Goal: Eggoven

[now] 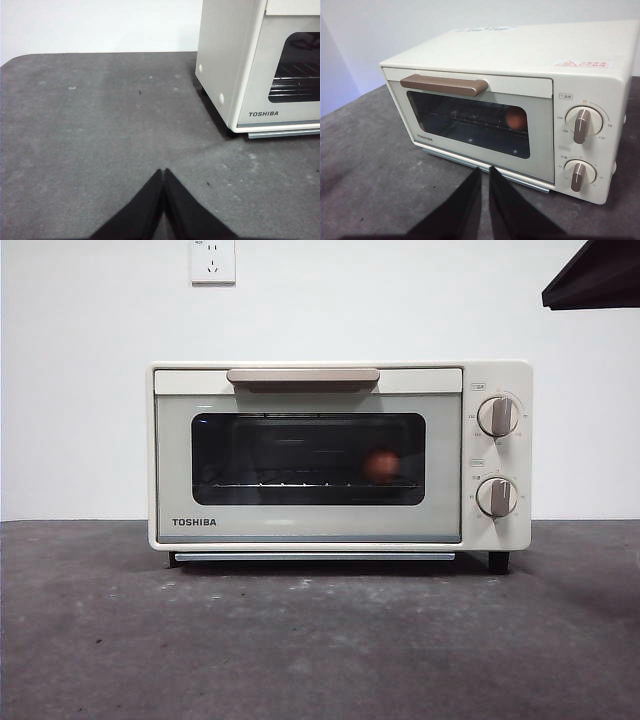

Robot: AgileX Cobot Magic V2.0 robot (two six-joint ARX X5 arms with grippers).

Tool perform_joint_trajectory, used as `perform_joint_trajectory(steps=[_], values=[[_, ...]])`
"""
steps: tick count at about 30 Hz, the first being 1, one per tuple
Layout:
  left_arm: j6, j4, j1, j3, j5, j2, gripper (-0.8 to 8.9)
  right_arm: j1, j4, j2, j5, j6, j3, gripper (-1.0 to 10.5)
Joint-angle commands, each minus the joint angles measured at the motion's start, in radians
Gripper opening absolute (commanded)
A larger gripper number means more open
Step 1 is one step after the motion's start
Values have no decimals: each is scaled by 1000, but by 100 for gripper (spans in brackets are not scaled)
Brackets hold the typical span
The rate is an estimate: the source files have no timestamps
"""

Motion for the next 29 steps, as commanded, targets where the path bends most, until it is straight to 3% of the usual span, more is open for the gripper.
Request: perform_joint_trajectory(steps=[1, 21, 24, 29], values=[[-5, -5, 2, -27, -1, -1, 8, 8, 11, 1, 3, -11, 0, 4], [-5, -5, 2, -27, -1, -1, 8, 5, 7, -4, 8, -35, 0, 4], [-5, -5, 2, -27, -1, -1, 8, -47, -12, -55, 36, -88, -2, 3], [-5, -5, 2, -27, -1, -1, 8, -207, -42, -122, -11, -116, -23, 4]])
